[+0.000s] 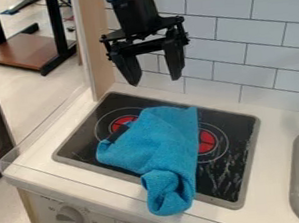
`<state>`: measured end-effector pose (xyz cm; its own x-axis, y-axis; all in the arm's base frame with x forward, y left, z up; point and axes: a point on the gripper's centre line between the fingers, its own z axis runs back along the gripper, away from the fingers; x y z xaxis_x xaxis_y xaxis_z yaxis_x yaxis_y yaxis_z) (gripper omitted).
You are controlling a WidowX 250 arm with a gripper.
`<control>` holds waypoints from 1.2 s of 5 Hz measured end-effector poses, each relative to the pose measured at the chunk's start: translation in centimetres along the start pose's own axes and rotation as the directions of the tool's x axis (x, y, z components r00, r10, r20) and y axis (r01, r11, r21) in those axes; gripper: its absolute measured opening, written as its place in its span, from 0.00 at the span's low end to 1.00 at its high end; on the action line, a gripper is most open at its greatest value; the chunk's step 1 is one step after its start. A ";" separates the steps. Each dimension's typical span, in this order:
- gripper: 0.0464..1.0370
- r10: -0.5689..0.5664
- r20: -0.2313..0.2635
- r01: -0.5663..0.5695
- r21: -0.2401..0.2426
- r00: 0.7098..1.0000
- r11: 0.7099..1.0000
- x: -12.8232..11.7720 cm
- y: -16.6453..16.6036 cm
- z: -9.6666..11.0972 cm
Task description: Move the cloth from the middle of the burner to the right burner
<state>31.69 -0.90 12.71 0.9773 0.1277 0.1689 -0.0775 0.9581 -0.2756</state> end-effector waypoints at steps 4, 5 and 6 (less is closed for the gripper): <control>0.96 0.237 0.115 -0.254 0.168 0.965 0.953 2.2 6.9 -3.3; 0.96 0.265 0.105 -0.282 0.202 0.958 0.938 2.8 8.5 -6.0; 0.96 0.375 0.041 -0.375 0.206 0.926 0.904 2.5 10.5 -7.5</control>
<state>34.78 7.56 3.12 0.8679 0.4882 0.0914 -0.4774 0.8708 -0.1177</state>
